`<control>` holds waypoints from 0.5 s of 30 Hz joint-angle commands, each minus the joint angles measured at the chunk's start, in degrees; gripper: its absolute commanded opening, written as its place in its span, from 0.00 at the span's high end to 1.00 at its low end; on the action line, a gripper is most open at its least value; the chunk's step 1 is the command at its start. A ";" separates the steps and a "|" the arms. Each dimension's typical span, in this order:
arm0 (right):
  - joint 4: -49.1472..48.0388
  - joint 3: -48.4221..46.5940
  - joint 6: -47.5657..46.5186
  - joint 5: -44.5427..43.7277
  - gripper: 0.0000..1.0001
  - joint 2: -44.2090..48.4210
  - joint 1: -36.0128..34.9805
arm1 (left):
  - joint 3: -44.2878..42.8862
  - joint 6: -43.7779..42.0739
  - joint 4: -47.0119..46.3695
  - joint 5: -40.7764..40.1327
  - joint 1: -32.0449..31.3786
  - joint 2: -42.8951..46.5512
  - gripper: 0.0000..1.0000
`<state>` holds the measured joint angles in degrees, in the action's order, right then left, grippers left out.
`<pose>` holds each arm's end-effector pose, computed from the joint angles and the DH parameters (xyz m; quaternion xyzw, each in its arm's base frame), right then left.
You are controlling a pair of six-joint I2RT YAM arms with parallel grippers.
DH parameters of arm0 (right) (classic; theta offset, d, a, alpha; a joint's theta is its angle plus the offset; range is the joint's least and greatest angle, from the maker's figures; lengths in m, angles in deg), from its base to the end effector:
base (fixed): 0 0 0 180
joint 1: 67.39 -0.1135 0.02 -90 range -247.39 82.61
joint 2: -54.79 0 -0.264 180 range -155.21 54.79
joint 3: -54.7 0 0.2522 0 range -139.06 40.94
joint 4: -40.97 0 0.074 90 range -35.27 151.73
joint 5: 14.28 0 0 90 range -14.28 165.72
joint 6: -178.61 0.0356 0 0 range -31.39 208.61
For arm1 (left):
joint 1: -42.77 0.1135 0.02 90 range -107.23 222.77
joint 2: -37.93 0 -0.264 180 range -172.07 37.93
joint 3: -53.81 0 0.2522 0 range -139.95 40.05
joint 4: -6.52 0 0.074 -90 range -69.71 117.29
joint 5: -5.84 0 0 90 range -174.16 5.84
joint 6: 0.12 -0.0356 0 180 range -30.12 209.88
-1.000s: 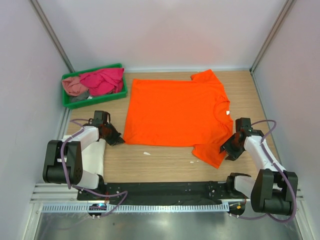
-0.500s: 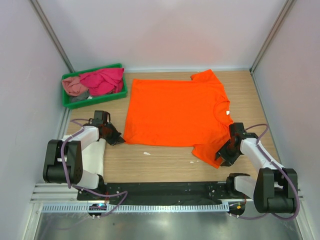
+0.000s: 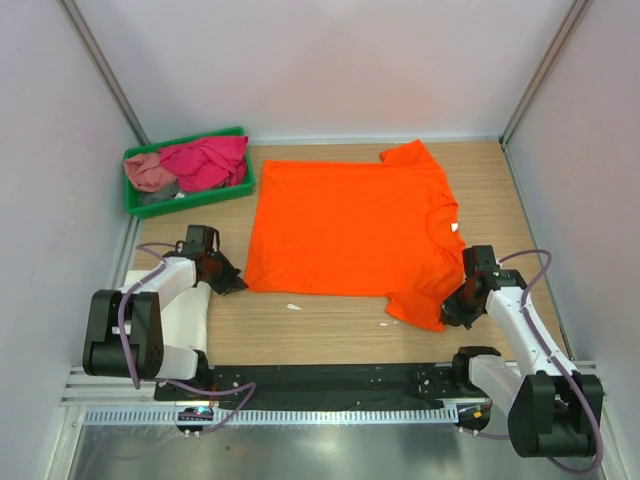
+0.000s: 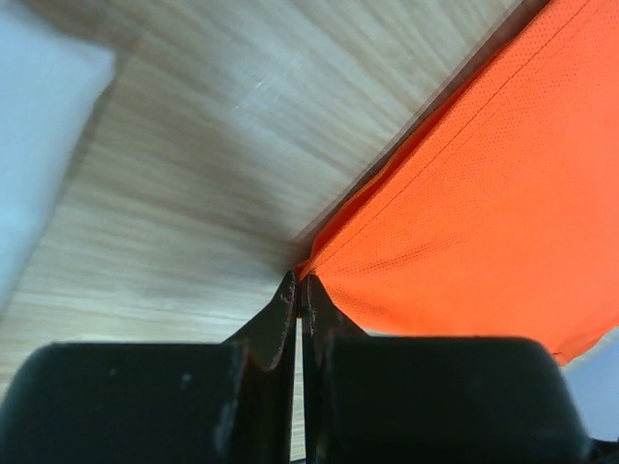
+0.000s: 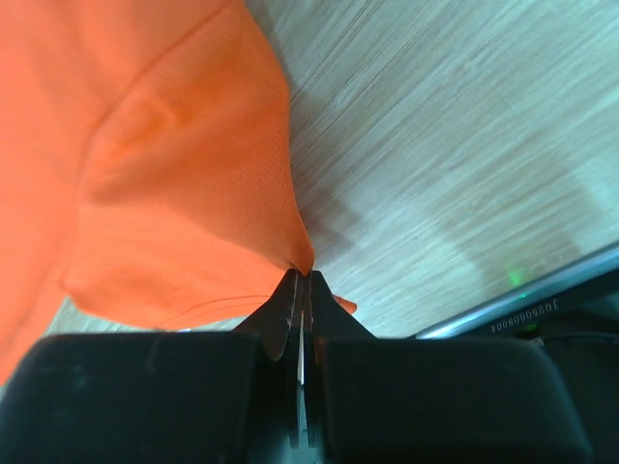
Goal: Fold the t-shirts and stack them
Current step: Fold the tshirt
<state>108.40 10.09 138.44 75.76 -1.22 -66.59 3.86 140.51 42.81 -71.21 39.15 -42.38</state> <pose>0.1409 -0.0019 0.1750 0.4255 0.8997 0.0407 0.0884 0.2353 -0.0229 0.1465 -0.3672 0.9014 -0.1900 0.1286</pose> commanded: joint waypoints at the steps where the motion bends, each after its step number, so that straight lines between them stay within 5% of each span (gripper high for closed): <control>1: 5.74 -3.33 1.86 -2.06 0.99 2.48 -0.27 | 1.38 2.36 2.87 -2.93 0.28 3.75 1.00; 15: 12.95 -9.14 -2.35 -0.82 0.99 4.86 -0.27 | 1.29 1.05 10.87 -4.87 0.19 10.43 1.00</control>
<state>118.45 3.53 137.89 75.43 2.83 -66.59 5.11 142.04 50.20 -74.55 39.15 -35.08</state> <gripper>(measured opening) 0.026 0.005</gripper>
